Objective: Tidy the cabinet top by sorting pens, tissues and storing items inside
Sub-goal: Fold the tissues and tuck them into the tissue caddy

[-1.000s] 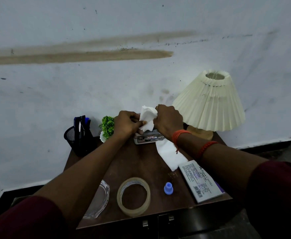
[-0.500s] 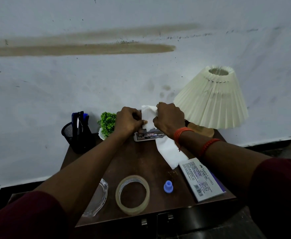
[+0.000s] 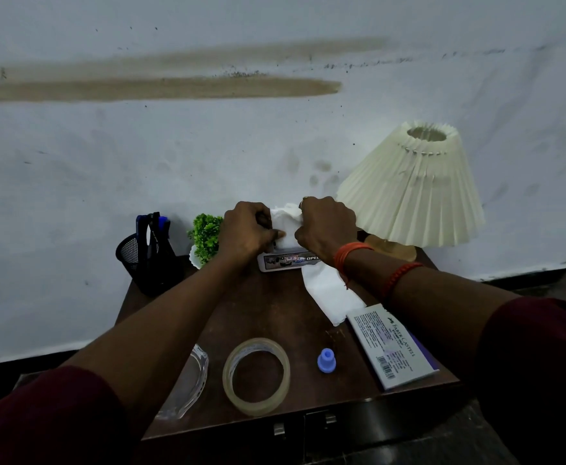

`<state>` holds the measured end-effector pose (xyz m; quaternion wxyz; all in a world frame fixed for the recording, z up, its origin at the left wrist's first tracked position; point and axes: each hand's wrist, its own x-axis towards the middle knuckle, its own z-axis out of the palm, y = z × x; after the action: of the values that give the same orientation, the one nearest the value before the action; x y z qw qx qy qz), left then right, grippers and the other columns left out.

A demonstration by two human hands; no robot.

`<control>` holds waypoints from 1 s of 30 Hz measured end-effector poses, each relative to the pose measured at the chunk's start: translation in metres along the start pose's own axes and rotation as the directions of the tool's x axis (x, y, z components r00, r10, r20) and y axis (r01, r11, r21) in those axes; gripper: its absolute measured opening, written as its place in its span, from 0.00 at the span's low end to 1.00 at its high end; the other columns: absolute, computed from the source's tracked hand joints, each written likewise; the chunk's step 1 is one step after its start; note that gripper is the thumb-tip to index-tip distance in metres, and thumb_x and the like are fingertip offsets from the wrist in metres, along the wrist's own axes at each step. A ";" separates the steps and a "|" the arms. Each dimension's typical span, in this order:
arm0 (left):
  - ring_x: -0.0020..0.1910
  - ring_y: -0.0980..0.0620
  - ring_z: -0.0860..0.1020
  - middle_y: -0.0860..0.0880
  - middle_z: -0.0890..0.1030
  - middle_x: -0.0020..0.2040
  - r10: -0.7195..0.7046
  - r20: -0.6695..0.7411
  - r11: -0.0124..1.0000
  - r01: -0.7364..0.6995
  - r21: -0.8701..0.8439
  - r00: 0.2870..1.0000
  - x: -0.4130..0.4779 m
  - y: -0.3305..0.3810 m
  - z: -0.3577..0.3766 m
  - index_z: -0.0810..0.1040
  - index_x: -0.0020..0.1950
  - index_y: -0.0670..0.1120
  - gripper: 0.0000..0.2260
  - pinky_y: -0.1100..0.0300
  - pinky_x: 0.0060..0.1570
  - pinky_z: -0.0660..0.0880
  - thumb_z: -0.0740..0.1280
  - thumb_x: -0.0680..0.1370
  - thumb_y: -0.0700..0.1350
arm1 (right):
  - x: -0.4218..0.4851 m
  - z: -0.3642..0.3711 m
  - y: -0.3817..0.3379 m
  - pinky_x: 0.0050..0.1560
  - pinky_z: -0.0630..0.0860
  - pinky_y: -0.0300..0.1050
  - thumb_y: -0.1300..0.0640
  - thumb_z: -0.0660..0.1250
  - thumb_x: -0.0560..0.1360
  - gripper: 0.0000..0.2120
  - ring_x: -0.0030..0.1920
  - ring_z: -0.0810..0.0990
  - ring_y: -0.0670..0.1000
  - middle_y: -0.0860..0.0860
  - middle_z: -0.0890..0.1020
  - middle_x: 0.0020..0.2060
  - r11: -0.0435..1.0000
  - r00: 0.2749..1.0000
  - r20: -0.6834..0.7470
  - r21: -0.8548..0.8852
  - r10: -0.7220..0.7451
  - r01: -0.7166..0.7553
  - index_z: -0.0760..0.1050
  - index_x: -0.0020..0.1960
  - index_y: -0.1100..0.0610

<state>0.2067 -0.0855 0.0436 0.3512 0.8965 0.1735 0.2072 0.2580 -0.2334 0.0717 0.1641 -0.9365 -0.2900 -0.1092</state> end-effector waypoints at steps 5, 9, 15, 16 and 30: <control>0.37 0.46 0.85 0.51 0.86 0.39 0.002 -0.007 1.000 -0.002 0.007 1.000 -0.004 0.004 0.000 0.84 0.46 0.51 0.16 0.50 0.43 0.82 0.75 0.62 0.56 | 0.001 0.002 -0.001 0.43 0.66 0.45 0.58 0.69 0.69 0.16 0.52 0.80 0.60 0.57 0.81 0.50 1.000 1.000 0.016 -0.007 0.001 -0.001 0.75 0.56 0.56; 0.36 0.47 0.84 0.53 0.86 0.39 0.036 0.014 0.997 -0.037 0.067 0.999 -0.005 0.006 -0.001 0.84 0.44 0.51 0.12 0.50 0.42 0.81 0.75 0.64 0.55 | 0.001 0.002 -0.001 0.43 0.67 0.45 0.58 0.69 0.69 0.20 0.53 0.80 0.60 0.56 0.81 0.51 0.999 1.000 -0.007 0.038 0.002 -0.002 0.73 0.60 0.55; 0.40 0.46 0.84 0.48 0.86 0.38 0.043 -0.008 0.990 -0.041 0.132 0.999 -0.005 0.010 -0.001 0.86 0.46 0.52 0.06 0.49 0.44 0.81 0.75 0.70 0.49 | 0.001 0.004 0.002 0.45 0.73 0.47 0.63 0.67 0.71 0.13 0.51 0.80 0.61 0.57 0.81 0.50 0.998 1.000 -0.025 0.067 -0.003 0.004 0.76 0.56 0.56; 0.41 0.45 0.84 0.48 0.86 0.38 0.036 -0.009 0.987 -0.034 0.157 0.999 -0.006 0.011 -0.001 0.86 0.46 0.52 0.06 0.49 0.44 0.81 0.75 0.70 0.49 | 0.002 0.005 0.002 0.46 0.74 0.47 0.63 0.66 0.71 0.13 0.51 0.80 0.61 0.57 0.82 0.49 0.998 1.000 -0.016 0.069 -0.005 0.006 0.77 0.55 0.56; 0.53 0.47 0.82 0.50 0.86 0.51 0.007 -0.045 0.976 0.003 0.219 0.999 -0.011 0.011 0.004 0.85 0.55 0.51 0.14 0.52 0.50 0.80 0.76 0.70 0.47 | 0.000 0.004 0.000 0.44 0.70 0.47 0.63 0.66 0.72 0.14 0.53 0.78 0.63 0.61 0.79 0.53 0.995 0.998 0.056 0.087 0.034 -0.039 0.71 0.57 0.62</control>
<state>0.2018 -0.1007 0.0461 0.2460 0.9249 0.2024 0.2074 0.2579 -0.2318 0.0683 0.1990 -0.9362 -0.2817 -0.0680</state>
